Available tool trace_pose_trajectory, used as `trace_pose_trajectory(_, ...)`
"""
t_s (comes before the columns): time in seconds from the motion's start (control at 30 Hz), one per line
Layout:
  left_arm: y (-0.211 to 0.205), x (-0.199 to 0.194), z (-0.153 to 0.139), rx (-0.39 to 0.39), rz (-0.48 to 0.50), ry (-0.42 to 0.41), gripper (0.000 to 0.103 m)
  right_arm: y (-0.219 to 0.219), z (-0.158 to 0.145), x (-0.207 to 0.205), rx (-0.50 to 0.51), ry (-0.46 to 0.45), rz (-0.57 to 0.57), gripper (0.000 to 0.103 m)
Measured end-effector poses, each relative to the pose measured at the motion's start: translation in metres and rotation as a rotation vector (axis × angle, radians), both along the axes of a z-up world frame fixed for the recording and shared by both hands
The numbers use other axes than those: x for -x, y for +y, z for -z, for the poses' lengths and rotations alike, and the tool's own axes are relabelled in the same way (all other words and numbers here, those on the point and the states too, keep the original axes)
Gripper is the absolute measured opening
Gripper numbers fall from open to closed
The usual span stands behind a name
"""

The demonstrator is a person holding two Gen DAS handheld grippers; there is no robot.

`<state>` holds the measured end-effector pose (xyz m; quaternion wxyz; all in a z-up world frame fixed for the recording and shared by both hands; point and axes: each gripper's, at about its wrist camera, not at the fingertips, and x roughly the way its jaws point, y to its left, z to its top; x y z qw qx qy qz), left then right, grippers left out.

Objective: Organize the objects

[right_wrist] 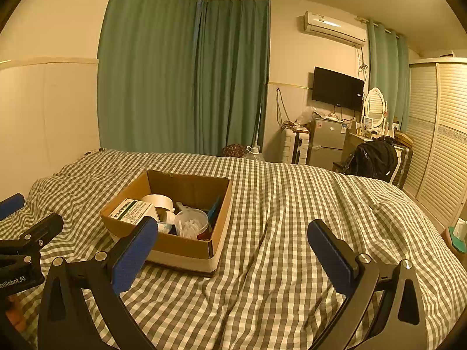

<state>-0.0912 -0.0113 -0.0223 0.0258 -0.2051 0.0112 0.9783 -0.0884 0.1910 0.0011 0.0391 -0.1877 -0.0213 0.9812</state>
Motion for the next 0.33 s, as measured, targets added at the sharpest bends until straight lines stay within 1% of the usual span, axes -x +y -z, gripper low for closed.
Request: trace_pose_trajectory(0.33, -0.0048, 0.0004, 0.0017, -0.015, -0.025, -0.005, 0.103, -0.0001, 0.0002, 0.0002, 0.001, 0.0, 0.0, 0.103)
